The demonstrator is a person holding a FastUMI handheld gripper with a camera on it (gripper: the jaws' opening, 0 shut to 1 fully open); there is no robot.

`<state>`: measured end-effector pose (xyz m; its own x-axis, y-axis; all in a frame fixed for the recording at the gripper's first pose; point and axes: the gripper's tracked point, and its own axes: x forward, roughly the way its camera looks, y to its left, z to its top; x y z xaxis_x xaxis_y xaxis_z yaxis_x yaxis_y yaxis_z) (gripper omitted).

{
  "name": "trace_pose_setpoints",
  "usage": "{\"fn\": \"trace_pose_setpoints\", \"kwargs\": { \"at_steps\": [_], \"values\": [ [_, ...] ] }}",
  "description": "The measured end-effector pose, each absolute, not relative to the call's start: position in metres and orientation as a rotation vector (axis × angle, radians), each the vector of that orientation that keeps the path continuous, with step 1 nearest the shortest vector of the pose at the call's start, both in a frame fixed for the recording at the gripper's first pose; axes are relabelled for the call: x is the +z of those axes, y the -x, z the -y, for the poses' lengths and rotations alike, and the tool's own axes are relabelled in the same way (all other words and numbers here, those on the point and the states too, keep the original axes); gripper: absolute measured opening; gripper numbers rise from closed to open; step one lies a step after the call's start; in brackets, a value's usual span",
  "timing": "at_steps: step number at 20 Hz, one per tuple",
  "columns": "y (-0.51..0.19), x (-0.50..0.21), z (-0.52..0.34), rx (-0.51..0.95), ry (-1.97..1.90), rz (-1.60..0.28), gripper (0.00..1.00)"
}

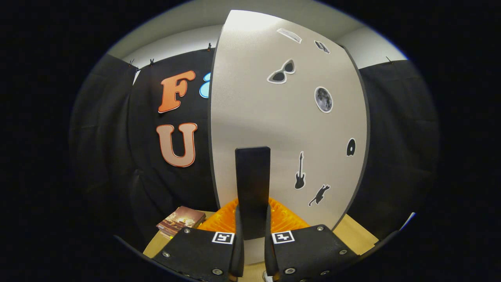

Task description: Open the shoe cabinet door, grab the shoes and put them into the shoe cabinet, then close the shoe cabinet door.

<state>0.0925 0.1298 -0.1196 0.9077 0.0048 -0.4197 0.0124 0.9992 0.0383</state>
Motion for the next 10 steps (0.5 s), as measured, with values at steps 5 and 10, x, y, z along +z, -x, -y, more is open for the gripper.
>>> {"fn": "trace_pose_setpoints", "kwargs": {
  "at_steps": [5, 10],
  "values": [
    [-0.030, -0.110, -0.086, 0.033, -0.050, -0.441, 0.20],
    [0.016, -0.097, -0.037, 0.024, -0.094, -0.434, 0.18]
  ]
}}
